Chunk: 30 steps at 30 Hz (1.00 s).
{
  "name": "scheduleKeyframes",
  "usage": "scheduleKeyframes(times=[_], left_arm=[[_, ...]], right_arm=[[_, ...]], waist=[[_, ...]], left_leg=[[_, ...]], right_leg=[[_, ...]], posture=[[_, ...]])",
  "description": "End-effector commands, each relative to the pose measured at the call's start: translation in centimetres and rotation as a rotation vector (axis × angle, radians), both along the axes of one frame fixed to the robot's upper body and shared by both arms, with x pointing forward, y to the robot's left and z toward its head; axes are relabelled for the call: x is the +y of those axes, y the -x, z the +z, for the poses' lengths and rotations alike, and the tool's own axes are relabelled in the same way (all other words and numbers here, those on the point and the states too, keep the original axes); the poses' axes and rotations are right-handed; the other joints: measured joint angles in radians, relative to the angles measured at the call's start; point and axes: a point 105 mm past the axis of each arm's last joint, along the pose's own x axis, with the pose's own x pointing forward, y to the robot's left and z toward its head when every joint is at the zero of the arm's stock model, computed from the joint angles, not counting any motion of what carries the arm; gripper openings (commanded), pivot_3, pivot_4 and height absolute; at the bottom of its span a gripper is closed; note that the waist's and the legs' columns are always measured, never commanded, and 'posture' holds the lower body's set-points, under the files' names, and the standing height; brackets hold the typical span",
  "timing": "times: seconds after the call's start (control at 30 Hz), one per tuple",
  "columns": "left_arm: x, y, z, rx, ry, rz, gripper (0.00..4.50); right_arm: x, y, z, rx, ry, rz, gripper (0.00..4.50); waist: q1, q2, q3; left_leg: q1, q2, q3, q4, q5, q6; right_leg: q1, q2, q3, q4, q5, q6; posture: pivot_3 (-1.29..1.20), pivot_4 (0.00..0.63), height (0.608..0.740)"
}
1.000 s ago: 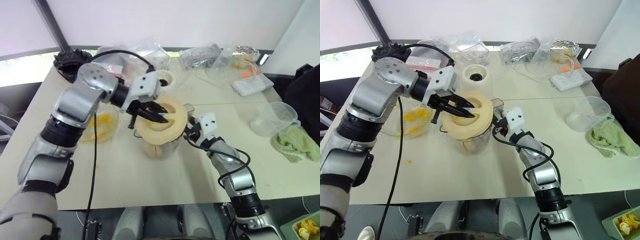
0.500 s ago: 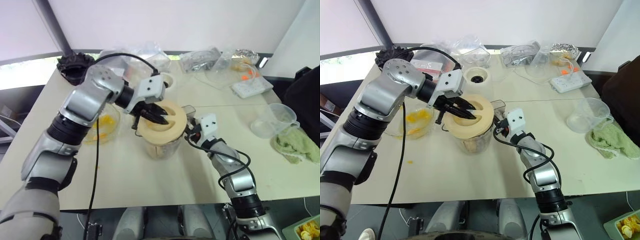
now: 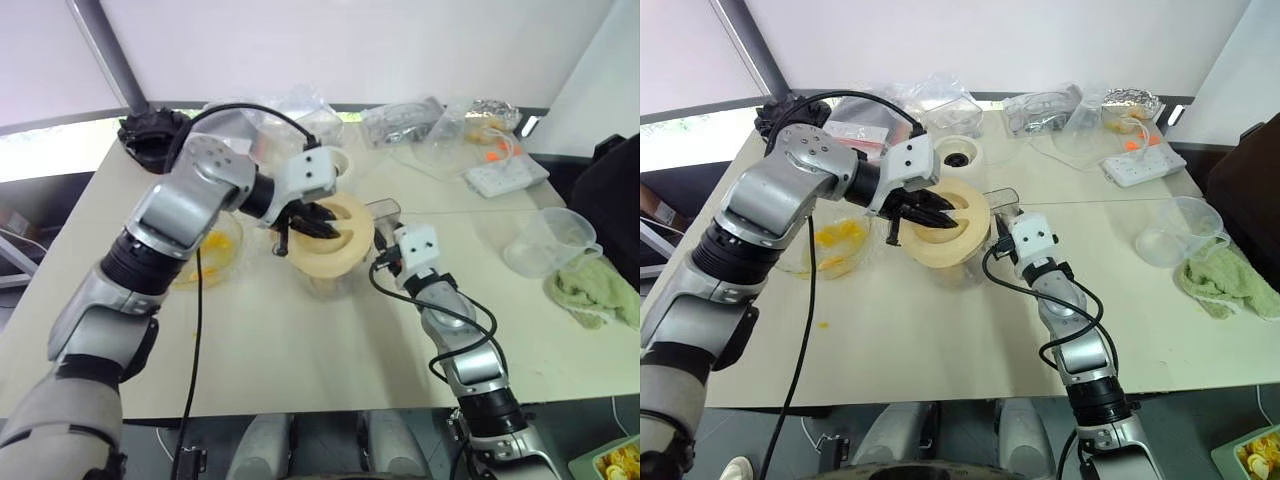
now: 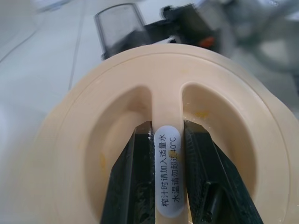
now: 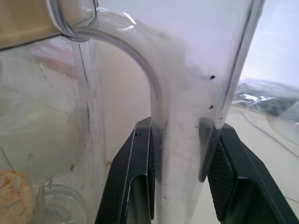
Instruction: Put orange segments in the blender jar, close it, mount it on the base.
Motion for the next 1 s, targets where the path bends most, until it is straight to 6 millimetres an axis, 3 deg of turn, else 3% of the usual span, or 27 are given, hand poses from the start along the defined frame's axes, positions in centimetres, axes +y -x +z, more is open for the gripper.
scheduleKeyframes(times=[0.03,0.4,0.63,0.87,1.0], left_arm=[[4.7,-2.6,-6.5,0.183,-0.183,0.387,0.26],[4.1,-2.9,-5.9,0.326,-0.112,0.550,0.26],[3.4,-3.2,-5.2,0.254,-0.090,0.500,0.26],[2.1,-3.1,-3.7,0.206,0.000,0.439,3.73],[0.9,-3.3,-1.6,0.195,0.120,0.419,3.73]], right_arm=[[-3.9,-0.2,4.3,-0.192,0.025,-0.170,0.89],[-3.5,-0.3,4.2,-0.185,0.028,-0.149,0.89],[-3.3,-0.2,4.0,-0.177,0.031,-0.136,0.89],[-3.3,-0.1,3.7,-0.169,0.033,-0.133,0.89],[-3.4,0.0,3.4,-0.161,0.033,-0.135,0.89]], waist=[[-0.001,0.000,0.000],[-0.003,0.001,0.000],[-0.002,0.001,0.000],[-0.003,0.001,0.000],[-0.002,0.001,0.000]], left_leg=[[0.001,0.000,0.000,0.000,0.000,0.000],[0.001,0.000,-0.001,-0.001,0.000,0.000],[0.001,0.000,-0.002,-0.001,0.000,0.000],[0.000,0.000,-0.003,-0.001,0.000,0.000],[-0.001,-0.001,-0.003,-0.001,0.000,0.000]], right_leg=[[0.001,0.000,0.000,-0.001,-0.001,0.002],[0.002,0.000,-0.001,-0.003,-0.002,0.003],[0.002,-0.001,-0.001,-0.004,-0.002,0.003],[0.002,-0.001,-0.001,-0.006,-0.002,0.003],[0.002,-0.001,-0.001,-0.007,-0.002,0.003]], posture=[[0.00,0.150,0.740],[0.00,0.150,0.740],[0.00,0.150,0.740],[0.00,0.150,0.740],[0.00,0.150,0.740]])
